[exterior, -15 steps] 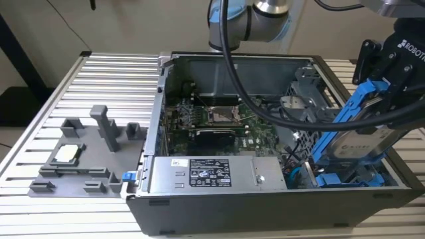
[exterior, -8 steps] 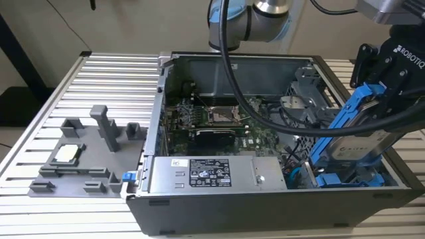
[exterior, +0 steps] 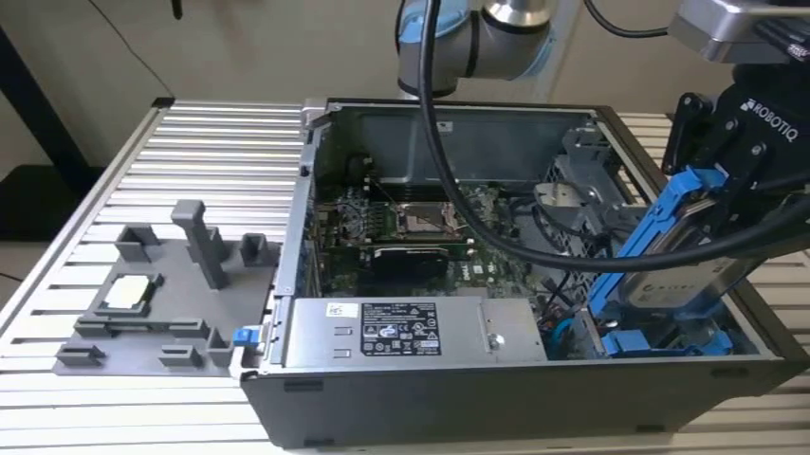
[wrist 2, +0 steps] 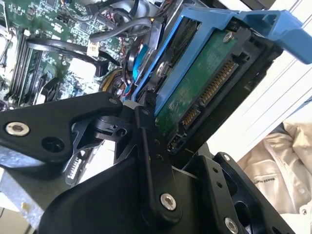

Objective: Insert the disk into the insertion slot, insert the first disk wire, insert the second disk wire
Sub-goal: 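Insert the disk into the insertion slot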

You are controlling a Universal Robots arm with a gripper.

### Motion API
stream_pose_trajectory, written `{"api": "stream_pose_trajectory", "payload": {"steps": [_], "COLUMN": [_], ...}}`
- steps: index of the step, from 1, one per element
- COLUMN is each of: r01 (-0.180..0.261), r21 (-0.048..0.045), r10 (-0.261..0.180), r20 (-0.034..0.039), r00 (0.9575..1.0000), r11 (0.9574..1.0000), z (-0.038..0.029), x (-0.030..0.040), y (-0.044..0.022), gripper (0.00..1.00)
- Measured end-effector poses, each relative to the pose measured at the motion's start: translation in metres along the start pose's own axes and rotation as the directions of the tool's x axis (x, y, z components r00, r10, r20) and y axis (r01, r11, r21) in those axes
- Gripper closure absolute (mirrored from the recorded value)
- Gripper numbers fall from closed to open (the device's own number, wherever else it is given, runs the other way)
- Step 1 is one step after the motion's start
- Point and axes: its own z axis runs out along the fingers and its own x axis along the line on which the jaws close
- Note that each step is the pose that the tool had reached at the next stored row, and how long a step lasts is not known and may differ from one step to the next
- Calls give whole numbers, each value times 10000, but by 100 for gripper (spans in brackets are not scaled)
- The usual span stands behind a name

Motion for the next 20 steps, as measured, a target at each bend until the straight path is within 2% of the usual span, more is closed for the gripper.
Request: {"api": "stream_pose_trajectory", "payload": {"steps": [8,14,20], "r01": [27,31,30], "r21": [0,0,-2], "r10": [-27,-31,-30], "r20": [-2,-2,-3], "r00": [10000,10000,10000], "r11": [10000,10000,10000], "z": [71,125,225], "x": [-1,4,5], "y": [-60,-72,-81], "gripper": [67,67,67]}}
